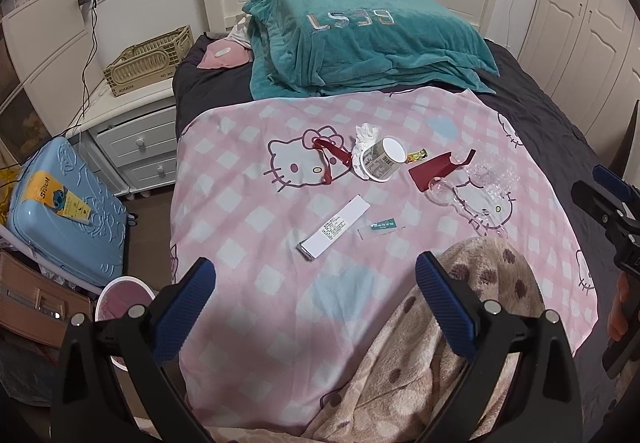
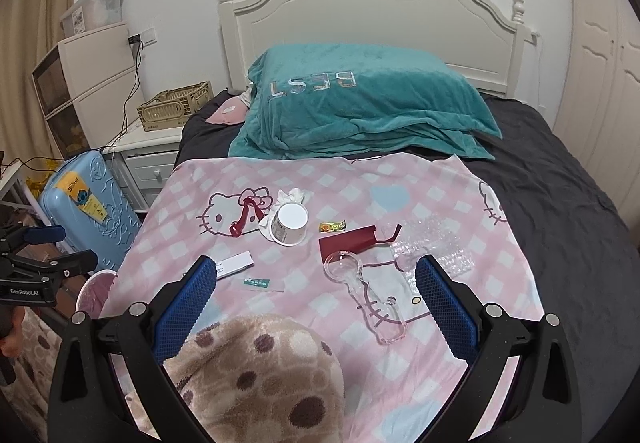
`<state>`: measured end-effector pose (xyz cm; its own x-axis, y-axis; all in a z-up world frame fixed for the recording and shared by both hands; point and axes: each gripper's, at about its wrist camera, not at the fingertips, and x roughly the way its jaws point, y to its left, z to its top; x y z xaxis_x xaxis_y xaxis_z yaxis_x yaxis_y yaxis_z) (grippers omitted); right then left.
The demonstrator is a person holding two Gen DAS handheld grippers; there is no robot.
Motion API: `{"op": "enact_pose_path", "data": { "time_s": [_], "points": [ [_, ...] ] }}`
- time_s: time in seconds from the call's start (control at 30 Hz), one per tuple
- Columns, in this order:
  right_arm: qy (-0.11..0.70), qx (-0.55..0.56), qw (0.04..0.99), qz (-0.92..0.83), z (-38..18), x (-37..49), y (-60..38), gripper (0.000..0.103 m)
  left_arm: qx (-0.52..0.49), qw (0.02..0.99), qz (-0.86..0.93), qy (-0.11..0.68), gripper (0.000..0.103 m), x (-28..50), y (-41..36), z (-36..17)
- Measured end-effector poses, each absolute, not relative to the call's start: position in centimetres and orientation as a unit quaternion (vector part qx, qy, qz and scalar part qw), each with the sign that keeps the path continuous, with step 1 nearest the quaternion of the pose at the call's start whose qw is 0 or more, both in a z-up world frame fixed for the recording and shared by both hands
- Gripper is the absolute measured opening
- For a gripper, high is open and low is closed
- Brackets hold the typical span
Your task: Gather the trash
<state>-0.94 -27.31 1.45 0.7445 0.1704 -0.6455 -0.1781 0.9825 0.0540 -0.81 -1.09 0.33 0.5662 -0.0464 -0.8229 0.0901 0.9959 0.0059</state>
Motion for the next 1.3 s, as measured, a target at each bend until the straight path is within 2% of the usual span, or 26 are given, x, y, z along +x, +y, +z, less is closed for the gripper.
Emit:
{"op": "enact_pose_path", "data": {
  "time_s": [1.3],
  "points": [
    [0.339,0.011,0.936,0.091,1.9,-1.1,-28.4,0.097,0.020,0.885,-0.039,0.463,0.098,-1.1,-0.9,0.3]
  ]
}}
